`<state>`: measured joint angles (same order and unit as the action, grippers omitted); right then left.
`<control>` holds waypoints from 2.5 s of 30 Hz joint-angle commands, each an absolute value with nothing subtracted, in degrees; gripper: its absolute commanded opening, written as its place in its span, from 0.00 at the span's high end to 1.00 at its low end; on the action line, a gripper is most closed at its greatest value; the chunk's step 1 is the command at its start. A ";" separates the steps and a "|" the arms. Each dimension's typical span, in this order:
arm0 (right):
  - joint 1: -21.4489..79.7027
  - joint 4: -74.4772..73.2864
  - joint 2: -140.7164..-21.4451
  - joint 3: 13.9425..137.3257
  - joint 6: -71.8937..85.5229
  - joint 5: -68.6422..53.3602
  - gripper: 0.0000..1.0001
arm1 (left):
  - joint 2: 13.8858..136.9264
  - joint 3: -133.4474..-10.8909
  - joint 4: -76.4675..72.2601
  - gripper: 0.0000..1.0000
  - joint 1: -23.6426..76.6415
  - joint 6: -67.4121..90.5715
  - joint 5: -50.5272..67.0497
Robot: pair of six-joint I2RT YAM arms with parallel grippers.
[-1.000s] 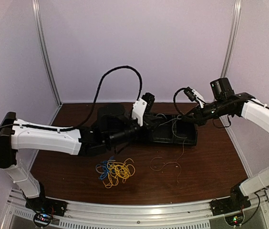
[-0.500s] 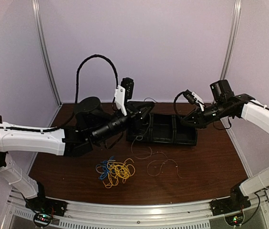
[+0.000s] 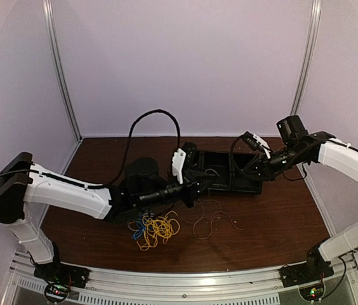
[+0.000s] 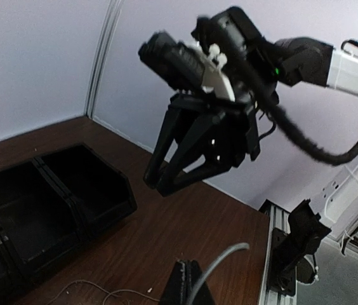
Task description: Untangle the cables
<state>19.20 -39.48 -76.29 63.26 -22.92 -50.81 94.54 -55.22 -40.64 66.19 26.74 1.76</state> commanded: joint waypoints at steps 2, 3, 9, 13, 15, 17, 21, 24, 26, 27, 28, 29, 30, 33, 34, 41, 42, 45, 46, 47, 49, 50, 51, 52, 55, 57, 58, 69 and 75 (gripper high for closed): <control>18.84 -40.04 -76.99 61.31 -25.35 -44.94 0.81 | 105.63 -59.66 -44.66 1.00 67.92 30.36 12.57; 18.53 -40.18 -77.04 61.12 -25.65 -43.92 0.81 | 107.53 -61.46 -44.64 1.00 68.31 30.14 14.15; 15.70 -41.95 -78.19 61.08 -27.66 -43.00 0.81 | 111.26 -66.59 -41.09 0.66 69.06 27.46 17.99; 15.15 -42.84 -78.40 60.43 -29.73 -42.70 0.80 | 103.84 -63.63 -31.21 0.42 69.04 22.46 11.00; 15.68 -43.05 -78.95 59.53 -31.25 -42.67 0.79 | 100.59 -62.39 -24.92 0.42 68.80 21.05 7.15; 17.42 -44.16 -80.26 59.01 -33.99 -42.97 0.78 | 98.41 -60.95 -19.80 0.42 68.38 21.28 4.40; 21.93 -45.97 -82.74 58.53 -37.28 -46.68 0.78 | 95.49 -54.82 -18.83 0.48 67.20 24.56 4.59; 26.23 -45.64 -83.14 57.29 -40.63 -46.51 0.77 | 94.75 -50.20 -21.56 0.59 66.89 28.21 6.71; 29.64 -44.92 -82.72 55.71 -43.59 -45.49 0.75 | 93.85 -45.96 -25.55 0.63 66.65 31.82 7.94; 31.61 -43.27 -82.49 54.53 -43.97 -44.40 0.73 | 93.05 -43.66 -27.90 0.63 66.66 33.72 7.90; 33.03 -41.65 -82.30 53.63 -44.45 -43.45 0.72 | 92.17 -40.50 -29.98 0.62 66.63 35.40 7.43; 34.61 -40.35 -82.35 52.87 -45.11 -42.10 0.72 | 91.16 -38.63 -31.23 0.59 66.48 37.26 6.08; 36.09 -38.86 -82.67 52.42 -45.45 -40.46 0.72 | 90.13 -37.28 -31.62 0.56 66.38 38.83 4.56; 40.45 -36.56 -85.54 52.94 -46.71 -36.50 0.71 | 86.55 -34.49 -30.09 0.47 66.36 41.35 -2.88; 41.37 -36.06 -86.80 53.40 -46.97 -35.98 0.71 | 85.14 -33.68 -29.42 0.45 66.36 42.30 -5.47; 47.44 -31.38 -94.17 54.84 -47.29 -32.07 0.67 | 75.36 -28.08 -29.60 0.41 66.27 47.22 -16.26; 48.18 -30.66 -94.88 54.91 -46.88 -31.18 0.66 | 74.16 -27.56 -29.90 0.42 66.27 47.41 -16.71; 49.00 -29.15 -97.68 56.57 -44.89 -30.12 0.64 | 71.58 -26.84 -29.61 0.42 66.30 47.47 -17.65; 49.17 -29.13 -98.45 57.25 -44.31 -29.79 0.64 | 71.06 -26.81 -29.23 0.42 66.25 47.42 -17.74; 49.33 -29.17 -98.88 57.71 -43.96 -29.49 0.64 | 70.60 -26.81 -28.88 0.42 66.23 47.37 -17.81; 49.63 -28.56 -99.07 57.92 -43.46 -29.13 0.64 | 70.19 -26.88 -28.38 0.42 66.28 47.18 -17.71; 49.85 -28.17 -99.03 57.84 -43.24 -28.99 0.64 | 70.00 -26.83 -28.32 0.42 66.35 47.13 -17.61; 50.03 -27.91 -99.13 57.78 -43.16 -28.87 0.64 | 69.97 -26.85 -28.30 0.42 66.29 47.10 -17.58; 50.20 -27.87 -99.33 57.83 -43.16 -28.83 0.64 | 69.96 -26.81 -28.30 0.42 66.35 47.02 -17.58; 50.98 -27.49 -100.12 57.99 -43.00 -28.50 0.64 | 69.84 -26.76 -28.51 0.43 66.34 46.84 -17.62; 51.45 -27.24 -100.78 58.08 -42.82 -28.55 0.64 | 69.67 -26.57 -29.00 0.43 66.36 46.69 -17.70; 51.63 -27.14 -101.03 58.22 -42.76 -28.49 0.65 | 69.62 -26.48 -29.15 0.43 66.36 46.62 -17.87; 51.58 -29.05 -96.57 60.03 -38.89 -32.75 0.98 | 72.58 -26.11 -33.07 0.54 67.23 42.24 -14.20; 48.40 -30.97 -91.61 65.33 -28.25 -39.37 1.00 | 79.09 -32.05 -33.50 0.70 73.33 34.25 -13.18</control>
<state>50.57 -30.39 -96.23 61.54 -36.38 -33.52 75.07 -27.49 -30.04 69.80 40.56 -14.70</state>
